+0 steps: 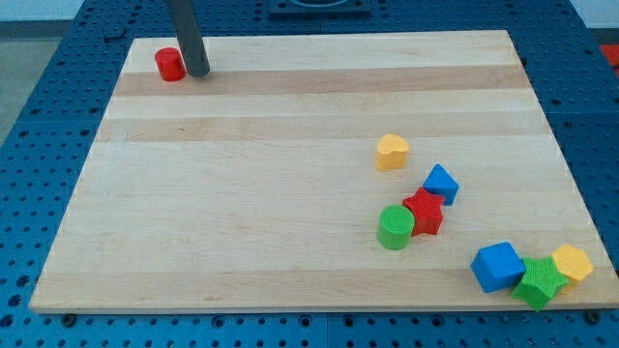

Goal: Push the red circle towards the top left

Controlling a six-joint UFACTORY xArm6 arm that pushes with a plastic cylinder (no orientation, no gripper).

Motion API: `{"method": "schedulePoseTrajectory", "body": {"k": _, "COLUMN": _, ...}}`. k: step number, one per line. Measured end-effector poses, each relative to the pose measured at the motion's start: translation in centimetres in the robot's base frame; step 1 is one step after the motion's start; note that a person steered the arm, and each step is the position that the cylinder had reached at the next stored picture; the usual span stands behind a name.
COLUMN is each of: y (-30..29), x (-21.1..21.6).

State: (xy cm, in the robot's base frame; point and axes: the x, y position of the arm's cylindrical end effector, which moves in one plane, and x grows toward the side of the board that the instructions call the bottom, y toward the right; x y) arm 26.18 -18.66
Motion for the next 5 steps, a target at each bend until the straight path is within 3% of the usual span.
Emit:
{"method": "schedulePoseTrajectory", "body": {"k": 1, "y": -0.9, "x": -0.9}}
{"method": "schedulePoseTrajectory", "body": {"k": 3, "y": 0.9, "x": 3.1}}
{"method": "schedulePoseTrajectory", "body": {"k": 5, "y": -6.2, "x": 0.9}}
